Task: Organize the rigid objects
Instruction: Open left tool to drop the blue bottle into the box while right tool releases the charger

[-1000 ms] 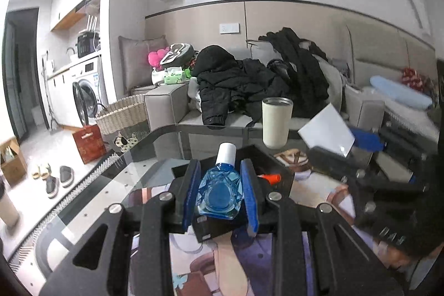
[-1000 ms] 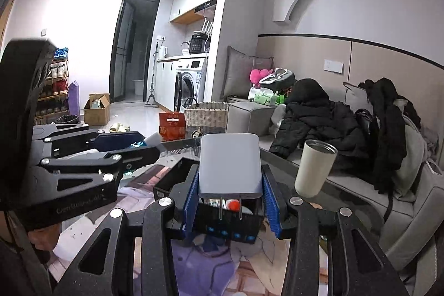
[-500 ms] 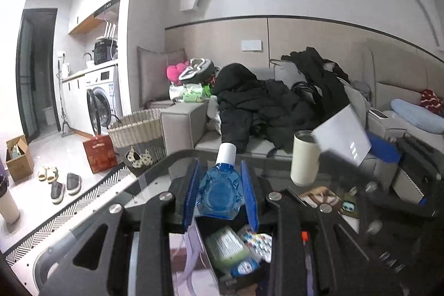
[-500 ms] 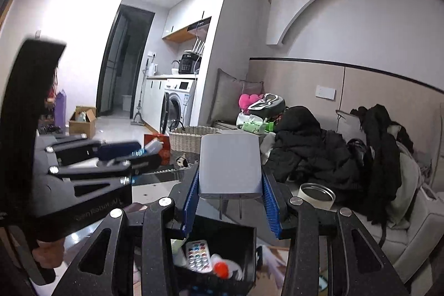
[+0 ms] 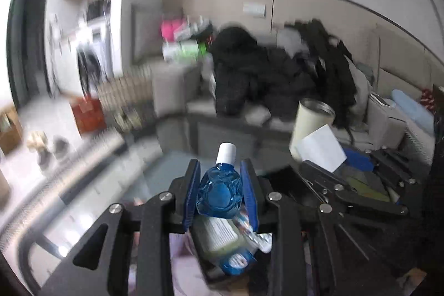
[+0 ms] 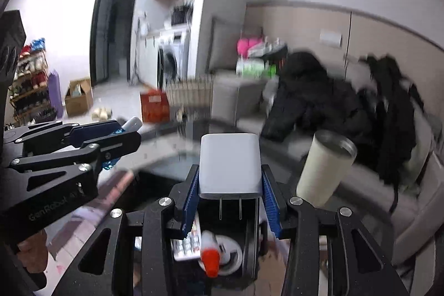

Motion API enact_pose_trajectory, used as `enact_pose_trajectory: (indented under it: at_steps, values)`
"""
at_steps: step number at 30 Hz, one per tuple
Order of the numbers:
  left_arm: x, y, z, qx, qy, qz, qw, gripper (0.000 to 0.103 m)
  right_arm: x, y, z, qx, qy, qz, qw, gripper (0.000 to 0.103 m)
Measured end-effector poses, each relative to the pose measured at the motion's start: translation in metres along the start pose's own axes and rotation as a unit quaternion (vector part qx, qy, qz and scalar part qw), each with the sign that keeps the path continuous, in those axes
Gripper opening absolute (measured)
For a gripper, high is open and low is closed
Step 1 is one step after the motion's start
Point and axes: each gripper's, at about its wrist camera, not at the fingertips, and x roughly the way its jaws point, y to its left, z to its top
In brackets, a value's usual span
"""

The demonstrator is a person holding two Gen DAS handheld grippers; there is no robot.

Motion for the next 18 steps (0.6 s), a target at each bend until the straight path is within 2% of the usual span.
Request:
enact_pose_trajectory:
  at_steps: [5,9,18]
  values:
    - [0.021,-0.004,-0.008,0.003,0.045,0.012,0.9989,0.028,0.034,-0.006,-0.013,0.013,0.080,0.027,0.996,0.041]
    - [0.034,-0.007,-0.013,-0.003,0.082,-0.001,0.9967,0.028,0.055,-0.008,-0.023,0.027,0.132,0.053,0.989,0.041]
    - [0.044,-0.006,-0.021,-0.002,0.114,-0.002,0.9935,0.028,0.067,-0.010,-0.036,0.044,0.171,0.068,0.982,0.042]
